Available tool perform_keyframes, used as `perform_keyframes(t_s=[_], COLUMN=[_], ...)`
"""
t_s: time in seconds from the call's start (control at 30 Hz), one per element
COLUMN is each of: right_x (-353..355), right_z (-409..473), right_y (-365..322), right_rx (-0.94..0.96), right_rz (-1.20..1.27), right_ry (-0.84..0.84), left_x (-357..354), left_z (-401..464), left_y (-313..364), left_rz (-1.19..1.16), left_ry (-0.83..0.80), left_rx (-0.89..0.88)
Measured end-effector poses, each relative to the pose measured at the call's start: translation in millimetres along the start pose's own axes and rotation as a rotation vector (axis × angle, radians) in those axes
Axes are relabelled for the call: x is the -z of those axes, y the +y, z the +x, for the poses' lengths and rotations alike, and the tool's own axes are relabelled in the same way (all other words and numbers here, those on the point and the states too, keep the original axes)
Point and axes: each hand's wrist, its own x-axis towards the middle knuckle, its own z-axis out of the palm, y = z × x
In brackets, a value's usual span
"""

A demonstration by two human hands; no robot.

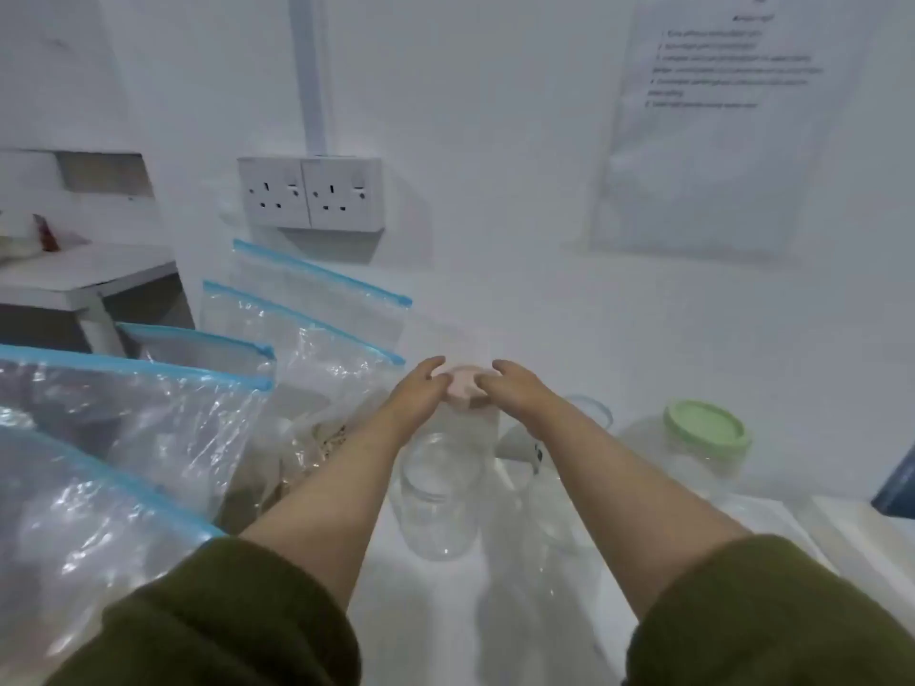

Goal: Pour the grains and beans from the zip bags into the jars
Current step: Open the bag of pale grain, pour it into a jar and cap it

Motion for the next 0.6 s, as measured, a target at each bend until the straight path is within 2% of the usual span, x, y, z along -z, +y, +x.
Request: perform_keyframes(t_s=[0.1, 0.17, 0.4, 0.6], right_x=[-12.9, -16.5, -18.4, -4.1], right_z=[8.7, 10.7, -7.3, -51.7], right_y=[8.7, 13.8, 7.7, -28.4], right_rx=[-0.047, -0.042, 0.066, 0.293], right_rz=[-0.035, 0.0, 0.075, 0.117], right_ry=[-0.106, -0.103, 0.04, 0.257], left_x=[-1.6, -4.3, -2.6, 6.9], left_z=[4.2, 2.9, -3.1, -32.9], left_y=[-17.9, -26.7, -17.8, 26.5], left_rz=[-0.073, -0.128, -0.237, -0.289], left_ry=[-0.086, -0.091, 0.032, 0.164], left_rx=[0.036, 0.02, -0.116, -0.312])
